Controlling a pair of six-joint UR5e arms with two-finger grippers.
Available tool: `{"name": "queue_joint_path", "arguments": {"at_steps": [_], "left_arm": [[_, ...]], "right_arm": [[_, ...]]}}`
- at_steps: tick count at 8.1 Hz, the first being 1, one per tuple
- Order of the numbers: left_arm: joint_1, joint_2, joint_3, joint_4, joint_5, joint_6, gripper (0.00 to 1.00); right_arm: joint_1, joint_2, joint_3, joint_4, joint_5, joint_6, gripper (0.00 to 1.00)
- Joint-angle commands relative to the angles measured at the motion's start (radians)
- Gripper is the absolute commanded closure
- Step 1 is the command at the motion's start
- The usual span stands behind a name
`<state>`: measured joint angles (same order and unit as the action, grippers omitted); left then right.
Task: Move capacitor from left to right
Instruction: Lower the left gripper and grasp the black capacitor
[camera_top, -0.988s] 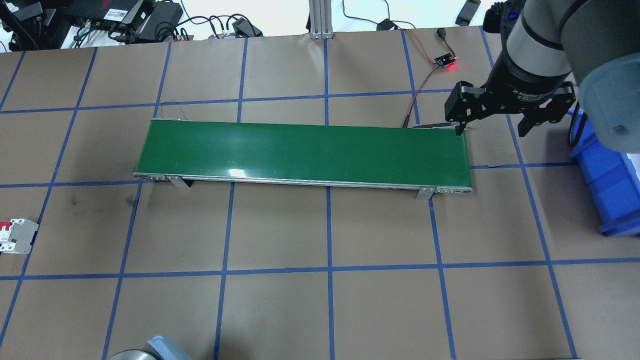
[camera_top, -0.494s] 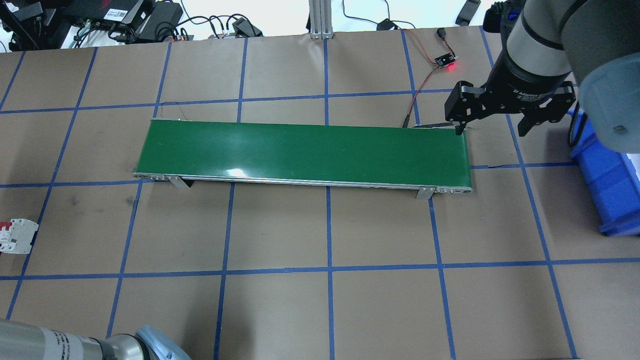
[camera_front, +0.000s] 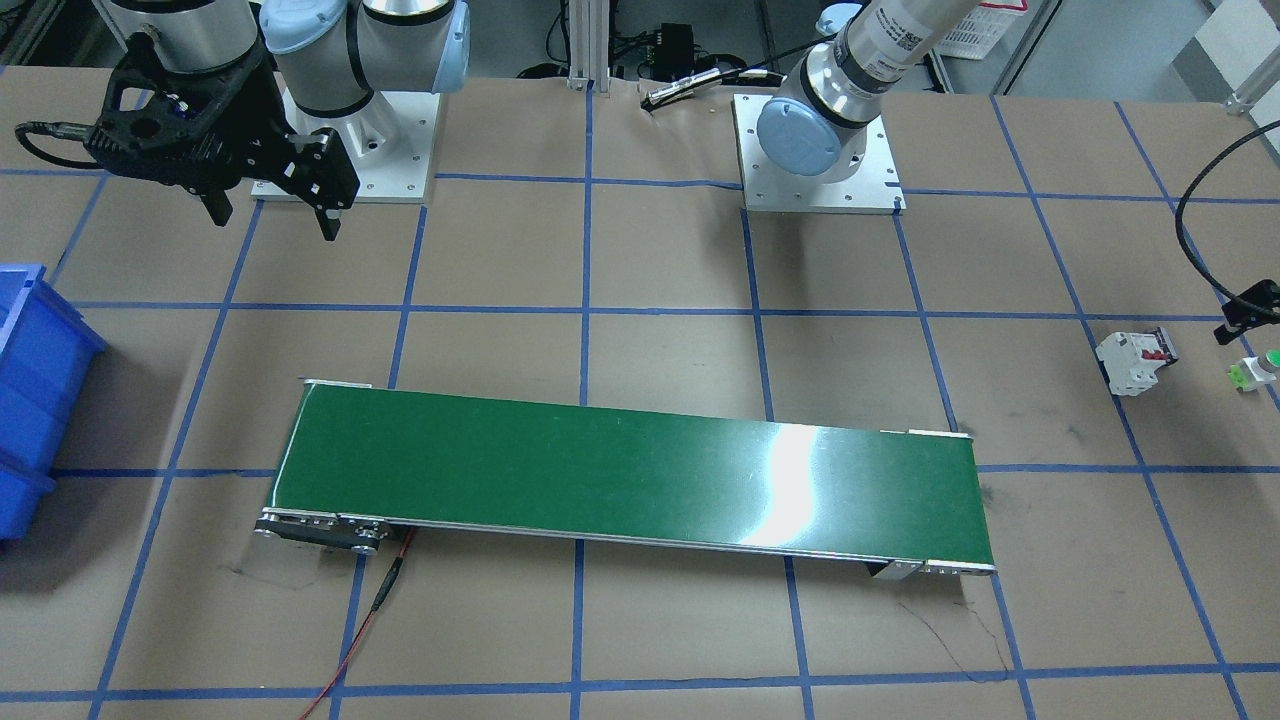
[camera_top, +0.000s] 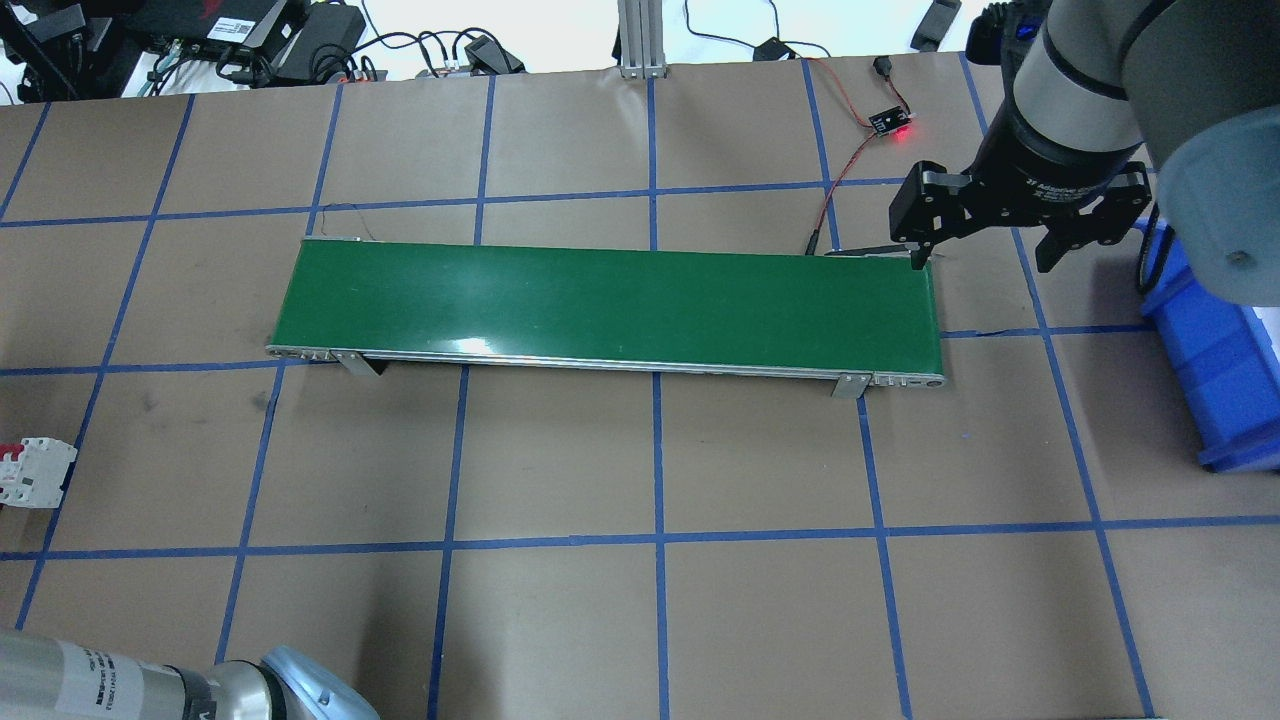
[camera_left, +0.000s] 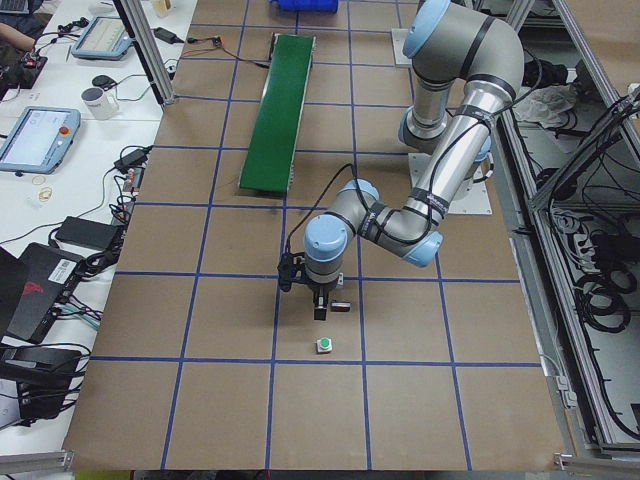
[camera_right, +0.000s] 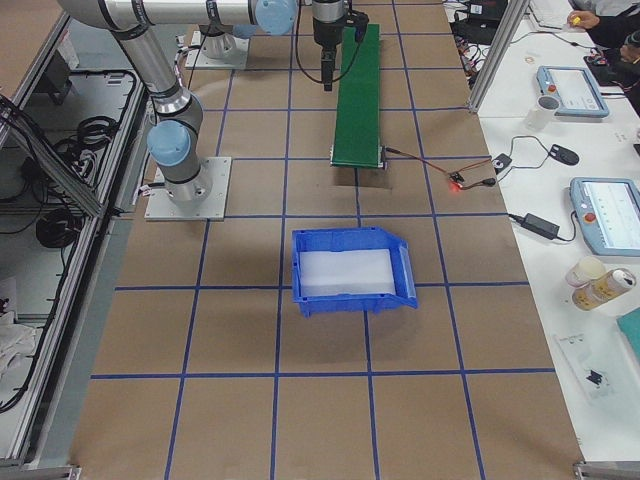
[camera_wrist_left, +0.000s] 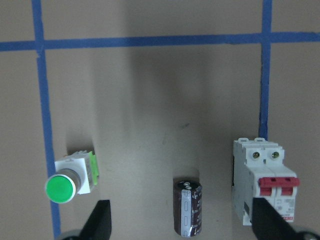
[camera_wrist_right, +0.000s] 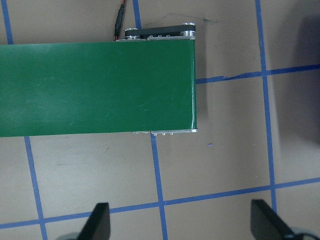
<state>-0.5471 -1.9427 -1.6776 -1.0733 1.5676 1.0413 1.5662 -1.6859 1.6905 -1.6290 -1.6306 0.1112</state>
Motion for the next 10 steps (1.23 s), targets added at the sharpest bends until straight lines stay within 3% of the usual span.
{"name": "queue_joint_path", "arguments": {"at_steps": [1,5,10], "left_arm": [[0.044,-0.021,-0.065,0.024,-0.028,0.022,0.00],[0.047,-0.088,-0.067,0.119,-0.026,0.063,0.00],[0.047,-0.107,-0.091,0.108,-0.023,0.057,0.01]], "right_arm": [[0.000,0.000,0.000,0.000,0.000,-0.001,0.00],[0.000,0.000,0.000,0.000,0.000,-0.001,0.00],[0.002,0.000,0.000,0.000,0.000,0.001,0.00]]}}
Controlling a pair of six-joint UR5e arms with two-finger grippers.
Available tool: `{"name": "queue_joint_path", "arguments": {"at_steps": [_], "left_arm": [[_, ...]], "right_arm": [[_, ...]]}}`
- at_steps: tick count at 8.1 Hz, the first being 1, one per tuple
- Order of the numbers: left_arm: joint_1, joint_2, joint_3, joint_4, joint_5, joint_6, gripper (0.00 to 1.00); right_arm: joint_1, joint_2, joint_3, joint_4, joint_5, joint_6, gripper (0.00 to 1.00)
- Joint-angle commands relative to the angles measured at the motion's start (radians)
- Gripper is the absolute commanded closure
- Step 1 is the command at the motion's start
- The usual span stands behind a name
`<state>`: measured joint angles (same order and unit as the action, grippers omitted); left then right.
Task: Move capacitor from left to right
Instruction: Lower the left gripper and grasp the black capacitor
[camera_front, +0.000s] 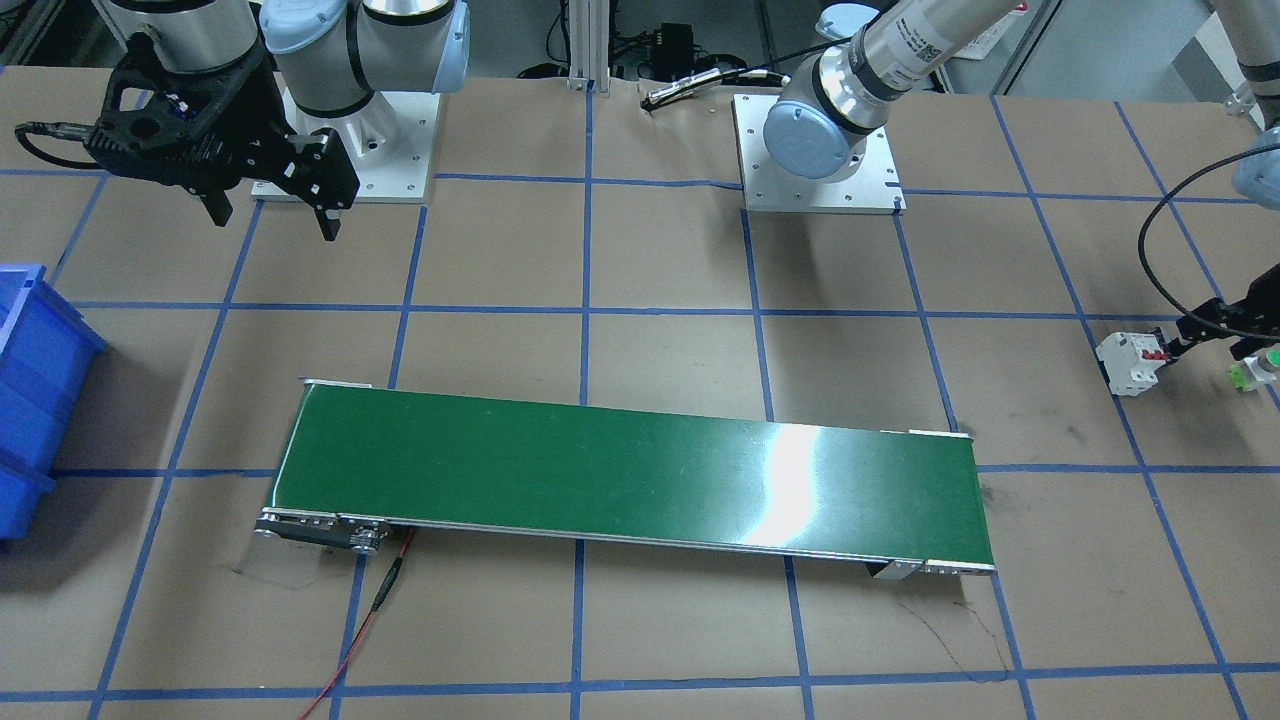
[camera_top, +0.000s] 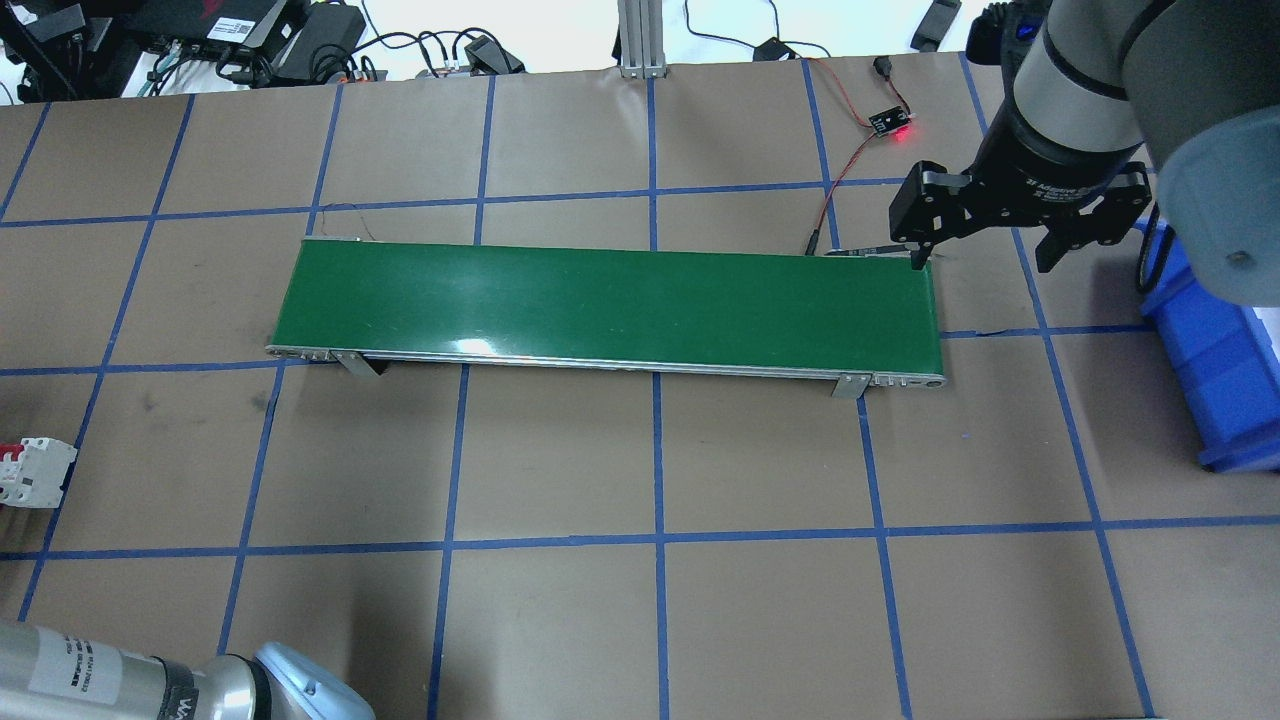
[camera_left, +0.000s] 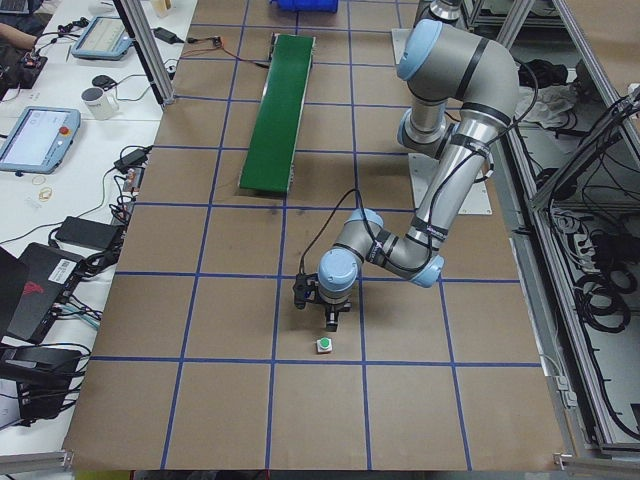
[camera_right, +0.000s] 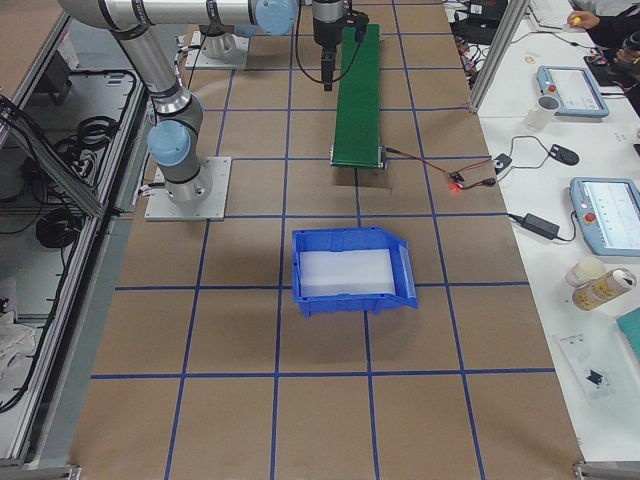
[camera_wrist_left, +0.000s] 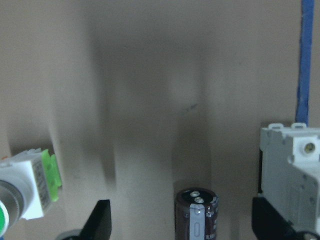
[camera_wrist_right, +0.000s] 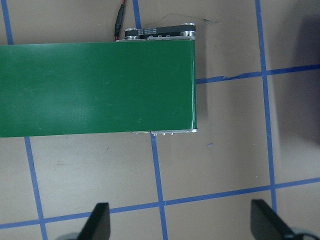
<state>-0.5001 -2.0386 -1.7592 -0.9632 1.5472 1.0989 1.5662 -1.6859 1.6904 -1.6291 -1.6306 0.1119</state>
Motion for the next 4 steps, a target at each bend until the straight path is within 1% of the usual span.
{"name": "queue_joint_path", "arguments": {"at_steps": [1,3,4], "left_arm": [[0.000,-0.014,-0.009,0.004,0.004,0.001,0.08],[0.000,-0.018,-0.009,0.006,0.005,0.003,0.14],[0.000,-0.022,-0.011,0.001,0.005,0.000,0.19]], "right_arm": [[0.000,0.000,0.000,0.000,0.000,0.000,0.00],[0.000,0.000,0.000,-0.002,0.000,0.000,0.00],[0.000,0.002,0.000,0.000,0.000,0.000,0.00]]}}
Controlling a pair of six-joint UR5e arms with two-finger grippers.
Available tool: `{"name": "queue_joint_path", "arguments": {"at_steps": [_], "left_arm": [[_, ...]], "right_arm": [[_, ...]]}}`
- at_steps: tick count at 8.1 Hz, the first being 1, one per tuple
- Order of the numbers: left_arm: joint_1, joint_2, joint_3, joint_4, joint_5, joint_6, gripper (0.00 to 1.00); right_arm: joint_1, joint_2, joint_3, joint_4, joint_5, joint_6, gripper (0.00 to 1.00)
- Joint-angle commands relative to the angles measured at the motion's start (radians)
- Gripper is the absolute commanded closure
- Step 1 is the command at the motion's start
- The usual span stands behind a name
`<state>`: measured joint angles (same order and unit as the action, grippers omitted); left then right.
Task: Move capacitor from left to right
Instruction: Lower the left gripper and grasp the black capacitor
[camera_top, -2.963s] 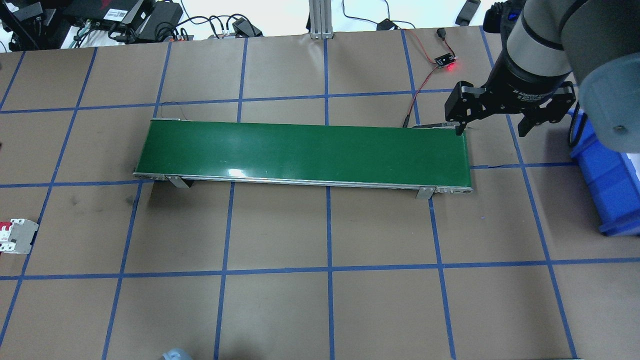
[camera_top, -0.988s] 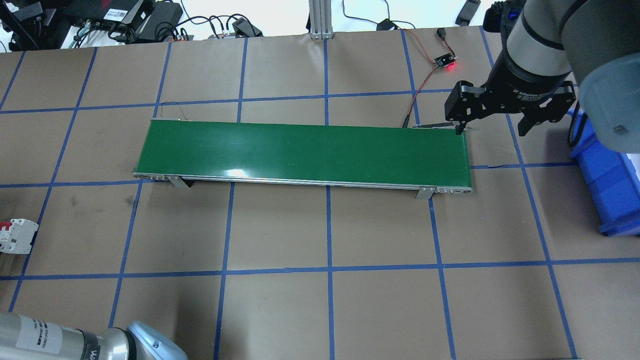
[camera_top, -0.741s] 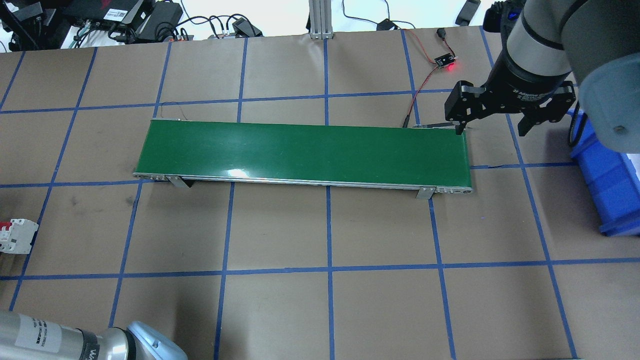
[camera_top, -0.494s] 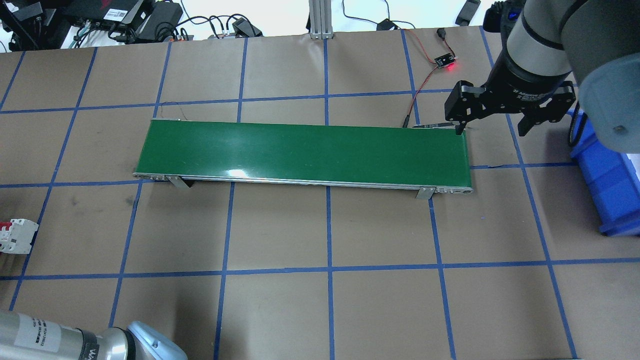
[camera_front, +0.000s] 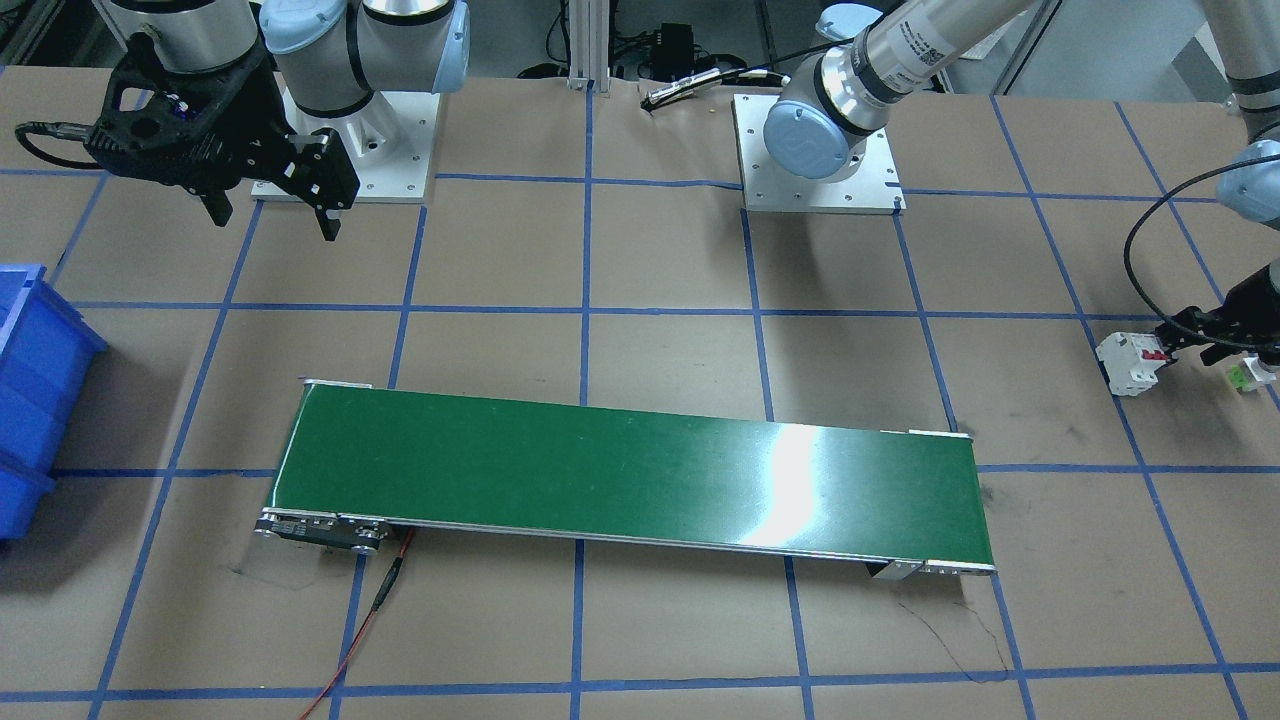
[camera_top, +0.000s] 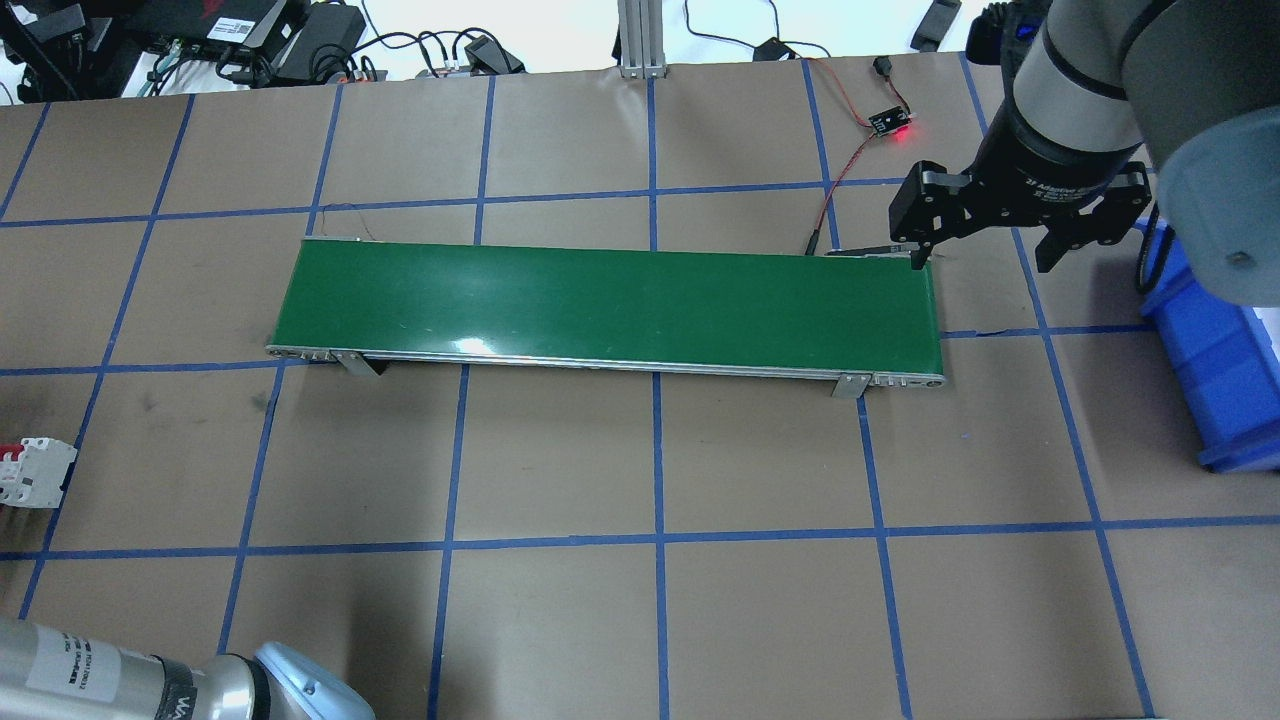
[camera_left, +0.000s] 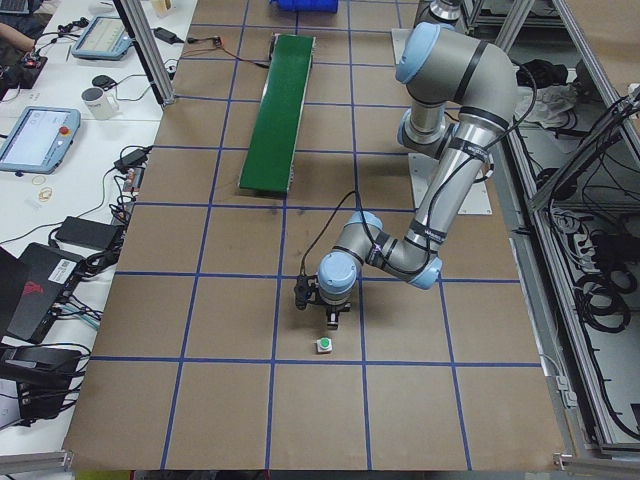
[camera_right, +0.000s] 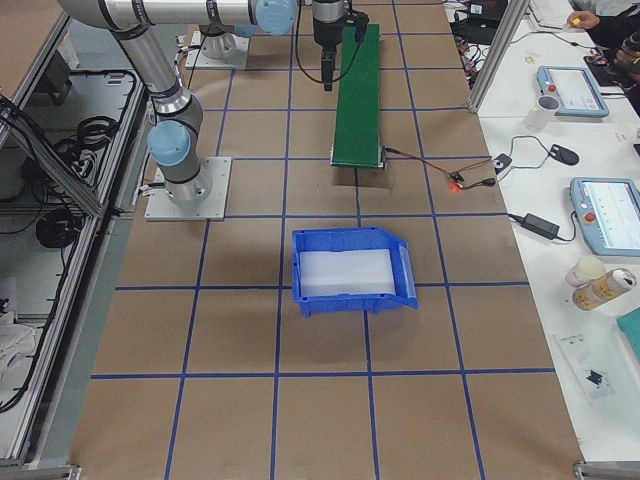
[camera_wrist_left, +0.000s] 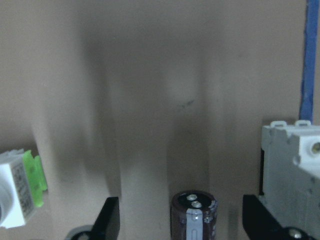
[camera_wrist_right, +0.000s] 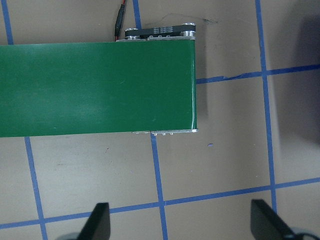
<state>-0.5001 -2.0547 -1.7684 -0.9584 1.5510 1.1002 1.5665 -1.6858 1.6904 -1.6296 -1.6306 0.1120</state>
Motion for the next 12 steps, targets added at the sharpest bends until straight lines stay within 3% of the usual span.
{"name": "queue_joint_path", "arguments": {"at_steps": [1,3,5,6,9,10,12], "left_arm": [[0.000,-0.005,-0.003,-0.006,0.003,-0.002,0.26],[0.000,-0.010,-0.005,-0.010,0.004,-0.003,0.34],[0.000,-0.013,-0.005,-0.011,0.004,0.001,0.49],[0.000,-0.013,-0.005,-0.011,0.004,0.001,0.49],[0.000,-0.012,-0.003,-0.013,0.009,0.006,0.77],[0.002,-0.012,0.001,-0.032,0.009,0.001,0.81],[0.002,0.033,0.018,-0.243,0.044,-0.032,0.92]], "right_arm": [[0.000,0.000,0.002,-0.001,0.000,0.000,0.00],[0.000,0.001,0.000,-0.001,0.000,0.000,0.00],[0.000,0.003,0.000,-0.003,0.000,0.000,0.00],[0.000,0.001,0.000,-0.003,0.000,-0.002,0.00],[0.000,0.001,0.000,-0.004,0.000,-0.002,0.00],[0.000,0.001,0.000,-0.004,0.000,-0.002,0.00],[0.000,0.003,0.000,-0.004,0.000,-0.002,0.00]]}}
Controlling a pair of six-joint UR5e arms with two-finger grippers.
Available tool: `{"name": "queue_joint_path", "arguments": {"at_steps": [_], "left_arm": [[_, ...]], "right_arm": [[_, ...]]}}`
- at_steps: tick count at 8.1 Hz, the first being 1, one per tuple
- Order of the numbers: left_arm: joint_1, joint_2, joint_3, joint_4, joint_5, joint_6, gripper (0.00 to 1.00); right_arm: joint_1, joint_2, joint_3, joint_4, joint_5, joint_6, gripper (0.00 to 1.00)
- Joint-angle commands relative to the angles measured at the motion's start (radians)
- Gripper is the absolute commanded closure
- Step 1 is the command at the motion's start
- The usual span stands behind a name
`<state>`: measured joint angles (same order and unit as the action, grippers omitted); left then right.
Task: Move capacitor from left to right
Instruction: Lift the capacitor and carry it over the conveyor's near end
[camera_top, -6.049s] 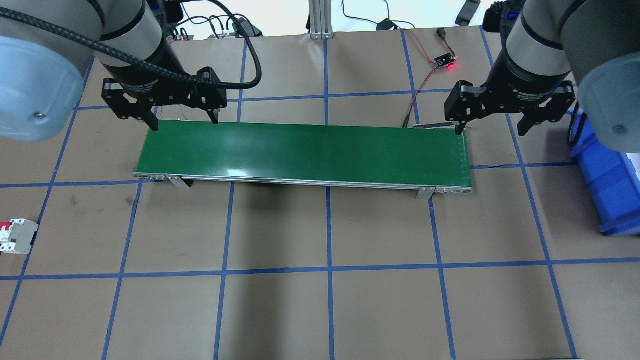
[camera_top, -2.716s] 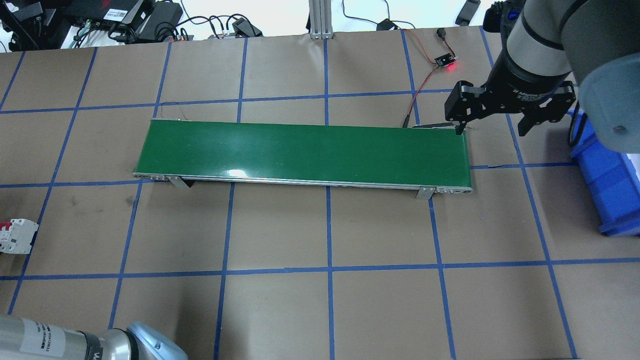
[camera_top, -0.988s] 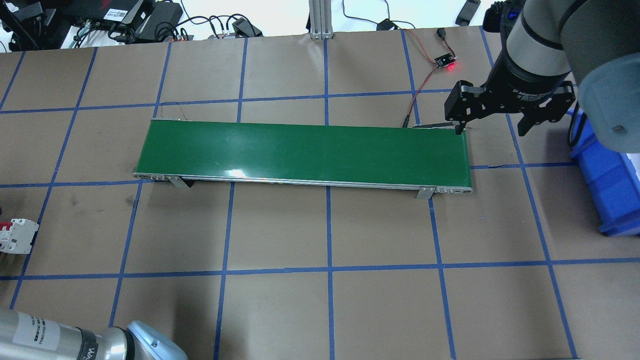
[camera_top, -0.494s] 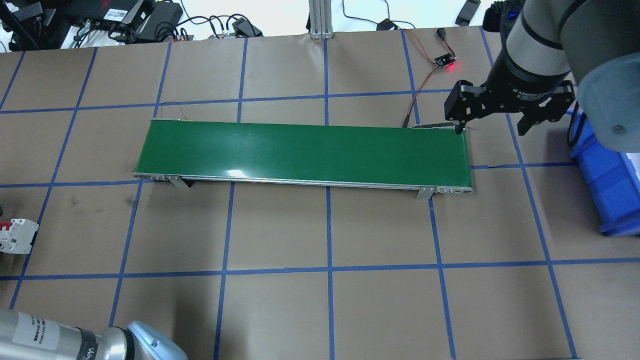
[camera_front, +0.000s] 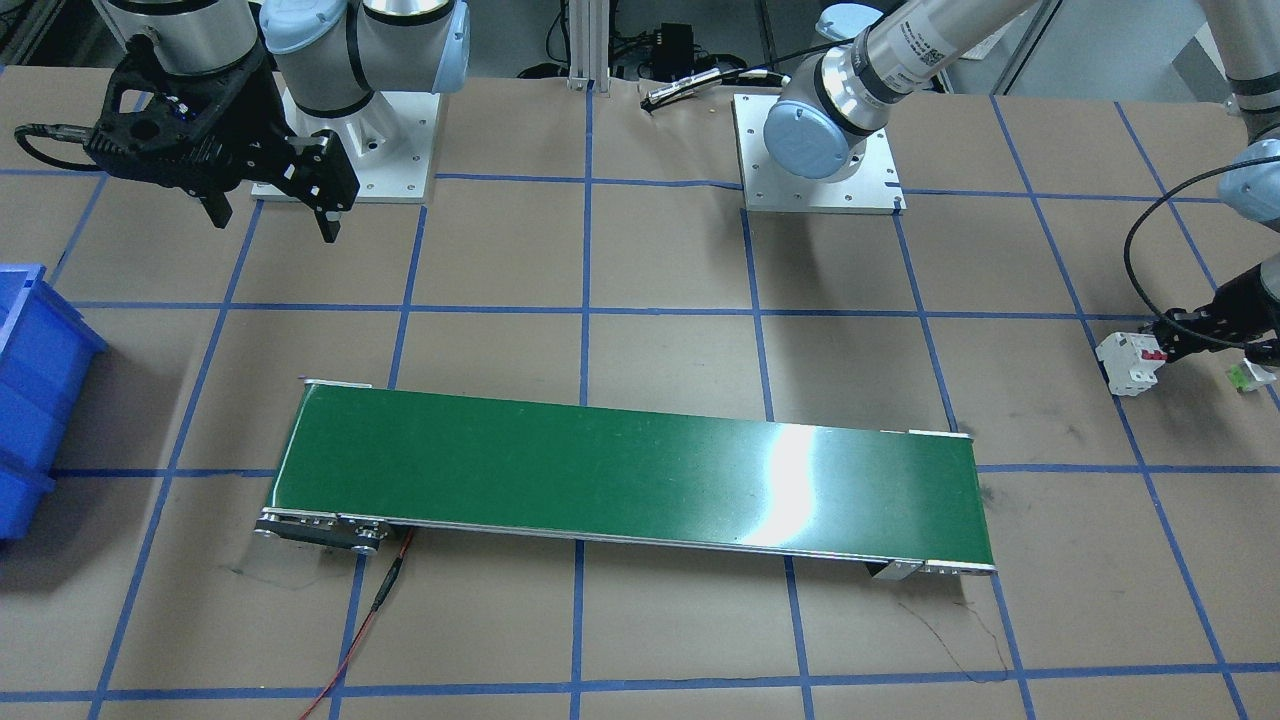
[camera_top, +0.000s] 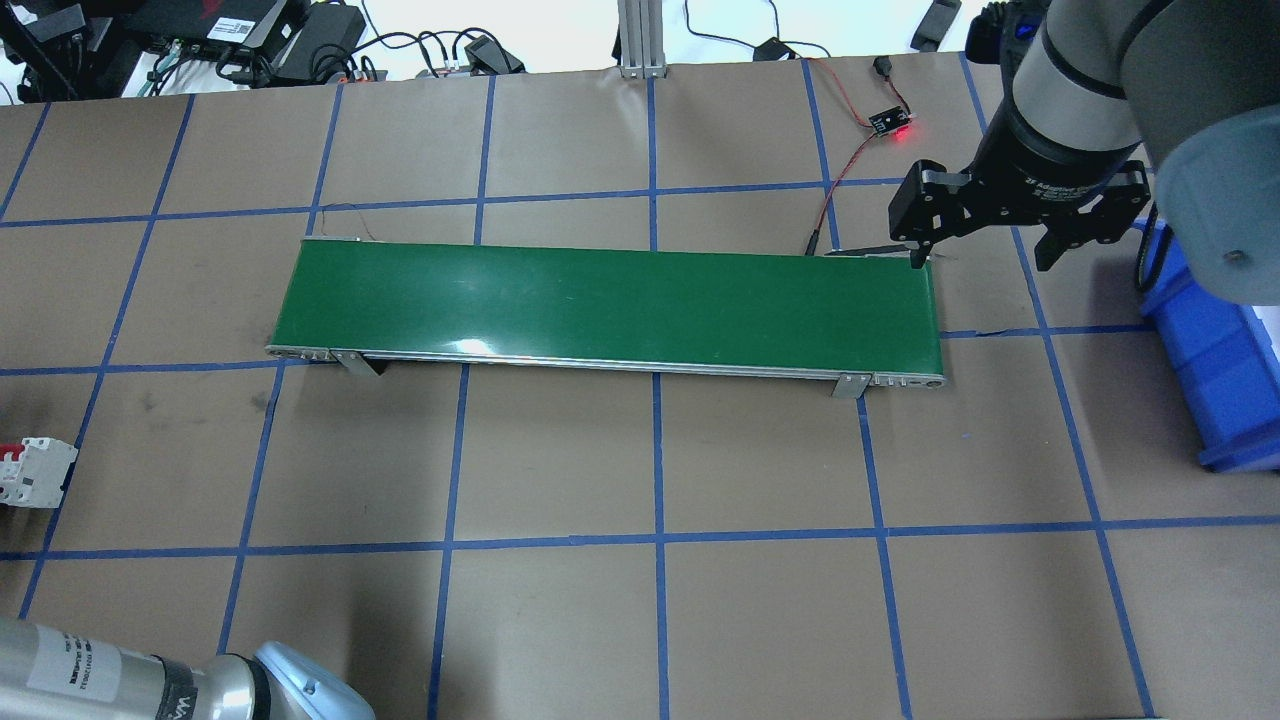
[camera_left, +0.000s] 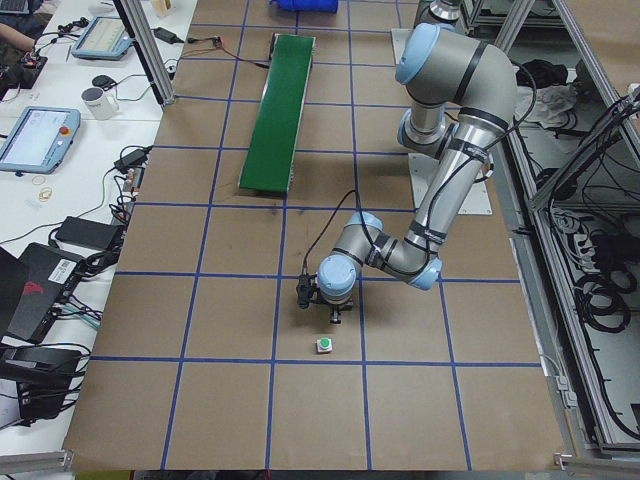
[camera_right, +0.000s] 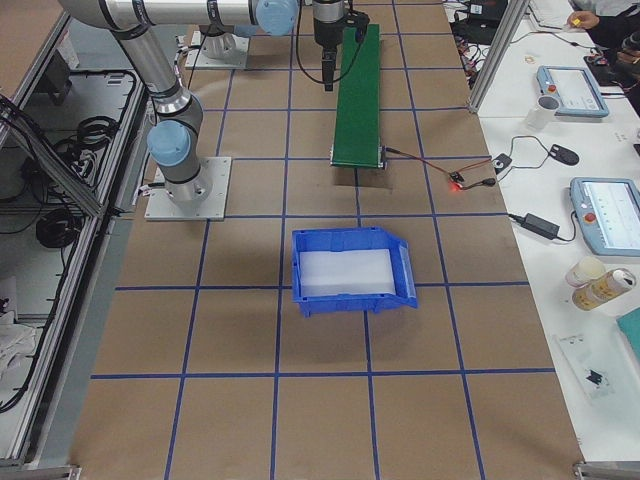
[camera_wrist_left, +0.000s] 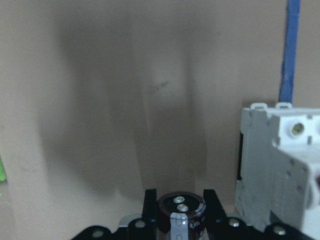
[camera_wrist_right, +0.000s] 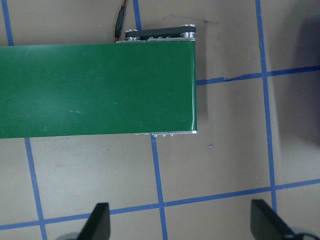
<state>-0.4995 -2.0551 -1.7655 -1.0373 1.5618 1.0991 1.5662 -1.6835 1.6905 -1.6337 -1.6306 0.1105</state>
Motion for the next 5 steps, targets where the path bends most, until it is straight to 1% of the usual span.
{"name": "queue_joint_path", "arguments": {"at_steps": [1,2,4,5], "left_arm": [[0.001,0.085,0.044,-0.181,0.052,-0.038,1.00],[0.001,0.133,0.078,-0.197,0.049,-0.038,1.00],[-0.010,0.205,0.148,-0.294,0.049,-0.056,1.00],[-0.039,0.237,0.152,-0.302,0.041,-0.099,1.00]], "right_arm": [[0.000,0.001,0.000,0.000,0.000,0.000,0.00],[0.000,0.001,0.000,0.002,0.000,0.000,0.00],[-0.002,0.001,0.000,0.003,0.000,0.000,0.00],[-0.002,0.001,0.000,0.003,0.000,0.000,0.00]]}}
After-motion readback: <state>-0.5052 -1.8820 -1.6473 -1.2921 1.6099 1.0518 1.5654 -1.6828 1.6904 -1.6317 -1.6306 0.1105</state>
